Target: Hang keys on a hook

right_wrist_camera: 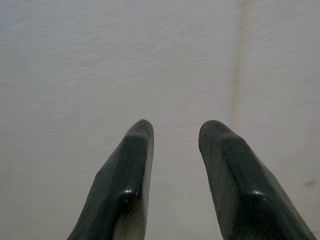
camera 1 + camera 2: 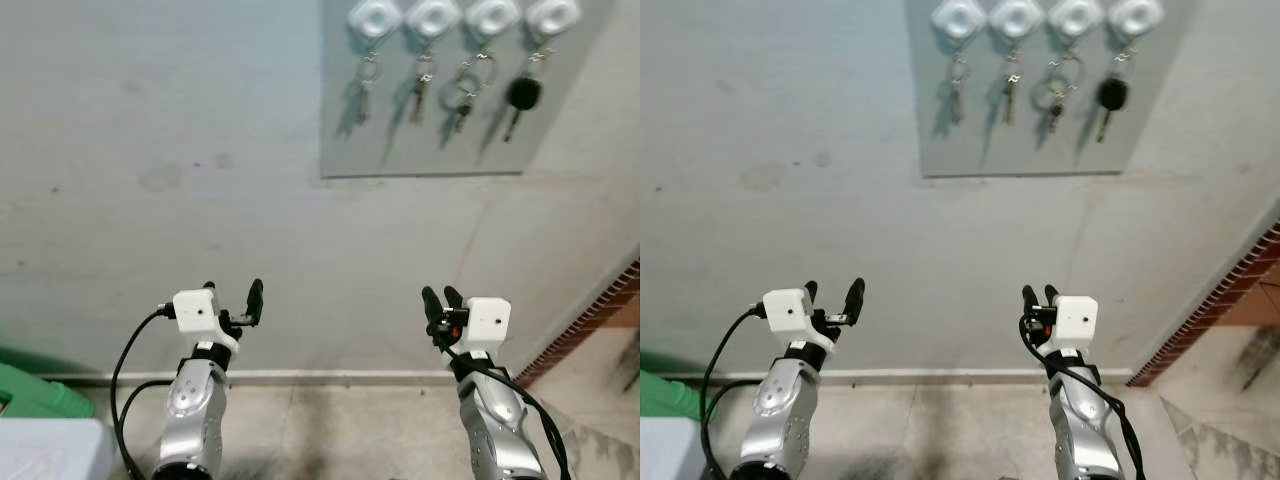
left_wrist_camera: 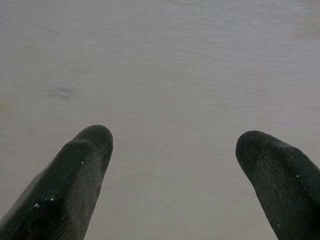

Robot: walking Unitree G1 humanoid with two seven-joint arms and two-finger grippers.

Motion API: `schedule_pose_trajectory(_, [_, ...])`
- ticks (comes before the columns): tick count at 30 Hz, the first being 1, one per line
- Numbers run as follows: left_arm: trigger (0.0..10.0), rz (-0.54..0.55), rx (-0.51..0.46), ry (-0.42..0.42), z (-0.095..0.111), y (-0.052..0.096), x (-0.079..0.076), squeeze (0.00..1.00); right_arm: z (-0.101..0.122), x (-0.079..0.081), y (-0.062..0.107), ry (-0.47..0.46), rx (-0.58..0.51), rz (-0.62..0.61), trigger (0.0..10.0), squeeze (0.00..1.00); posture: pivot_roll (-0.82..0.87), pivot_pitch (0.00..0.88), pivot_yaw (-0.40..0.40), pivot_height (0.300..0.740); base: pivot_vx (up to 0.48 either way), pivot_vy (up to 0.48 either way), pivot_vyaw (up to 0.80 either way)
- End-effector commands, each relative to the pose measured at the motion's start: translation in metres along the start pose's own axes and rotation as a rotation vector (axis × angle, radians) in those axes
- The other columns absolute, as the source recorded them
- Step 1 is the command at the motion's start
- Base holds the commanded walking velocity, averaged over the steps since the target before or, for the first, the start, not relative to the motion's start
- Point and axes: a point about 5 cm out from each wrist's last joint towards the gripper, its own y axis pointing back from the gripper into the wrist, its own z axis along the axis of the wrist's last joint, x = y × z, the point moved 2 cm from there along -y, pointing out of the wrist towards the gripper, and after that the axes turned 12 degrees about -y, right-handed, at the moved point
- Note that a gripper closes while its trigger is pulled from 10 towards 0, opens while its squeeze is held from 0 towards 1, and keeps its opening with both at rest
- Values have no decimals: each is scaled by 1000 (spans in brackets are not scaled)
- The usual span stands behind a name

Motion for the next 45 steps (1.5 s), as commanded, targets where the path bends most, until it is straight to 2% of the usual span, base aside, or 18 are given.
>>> schedule_pose_trajectory(1, [10000, 18, 9, -12, -3, 2, 9, 0, 2, 5, -2, -8, -11, 12, 10000, 0, -10, 72, 19, 740, 0, -368, 0])
schedule_pose_trajectory(14, [10000, 15, 8, -7, -3, 0, 7, 0, -1, 5, -3, -7, 13, 7, 10000, 0, -11, 53, 12, 740, 0, -368, -31])
schedule_pose_trajectory(45, [10000, -1, 7, -6, -4, -2, 3, 0, -4, 6, -3, -9, 31, 19, 10000, 0, -18, 31, 10, 740, 0, -349, -752])
